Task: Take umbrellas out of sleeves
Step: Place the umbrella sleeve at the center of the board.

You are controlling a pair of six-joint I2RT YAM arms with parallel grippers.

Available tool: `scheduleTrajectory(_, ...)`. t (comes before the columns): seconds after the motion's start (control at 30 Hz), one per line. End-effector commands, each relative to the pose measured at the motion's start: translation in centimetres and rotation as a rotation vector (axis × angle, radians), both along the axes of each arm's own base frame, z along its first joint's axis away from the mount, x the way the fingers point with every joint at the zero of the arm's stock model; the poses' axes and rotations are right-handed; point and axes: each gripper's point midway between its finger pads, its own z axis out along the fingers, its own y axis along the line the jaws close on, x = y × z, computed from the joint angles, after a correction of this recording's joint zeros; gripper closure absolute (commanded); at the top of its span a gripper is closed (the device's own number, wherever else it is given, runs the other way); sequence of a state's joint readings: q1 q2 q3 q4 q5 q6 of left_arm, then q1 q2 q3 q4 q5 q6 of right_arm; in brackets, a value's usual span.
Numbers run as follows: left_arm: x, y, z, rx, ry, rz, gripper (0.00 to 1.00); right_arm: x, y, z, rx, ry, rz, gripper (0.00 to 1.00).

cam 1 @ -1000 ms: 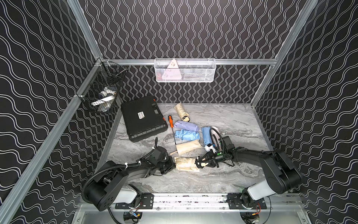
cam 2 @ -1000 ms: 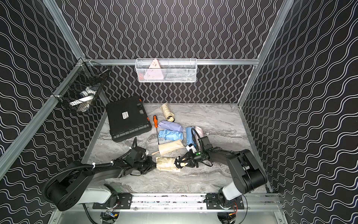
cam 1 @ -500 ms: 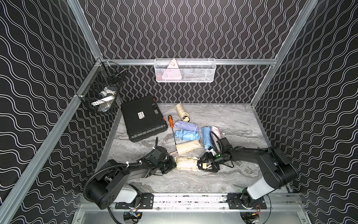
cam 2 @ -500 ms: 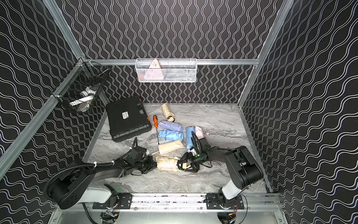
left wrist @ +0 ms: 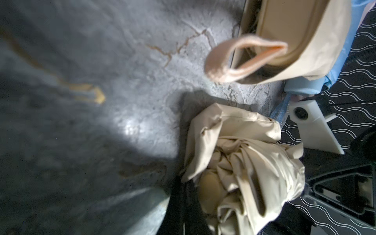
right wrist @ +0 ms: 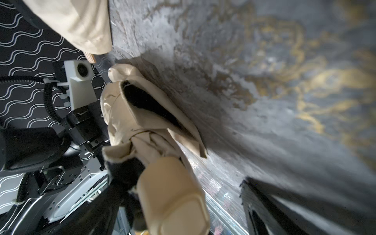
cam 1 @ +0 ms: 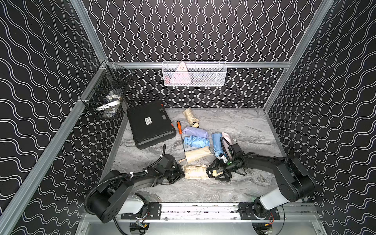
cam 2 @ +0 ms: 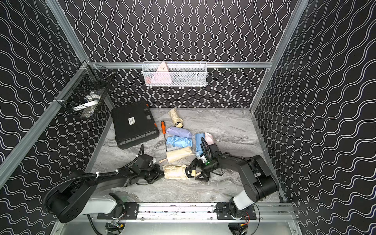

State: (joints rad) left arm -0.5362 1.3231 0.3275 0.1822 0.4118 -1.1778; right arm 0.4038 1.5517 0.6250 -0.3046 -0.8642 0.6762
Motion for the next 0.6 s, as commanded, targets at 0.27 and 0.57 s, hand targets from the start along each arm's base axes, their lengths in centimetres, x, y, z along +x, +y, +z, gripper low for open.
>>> scheduleTrajectory(0.27,-1.6,1.9,-1.3,0.093,0.059,0.008,0.83,-1.1,-4.9,-2.0,-0.286,-0.034,-0.03,0.06)
scheduleTrajectory(0.57,-1.2,2.4,1.1,0.16,-0.002,-0.048,0.32,0.3,-6.5,1.3,-0.39,-0.162,-0.001,0.06)
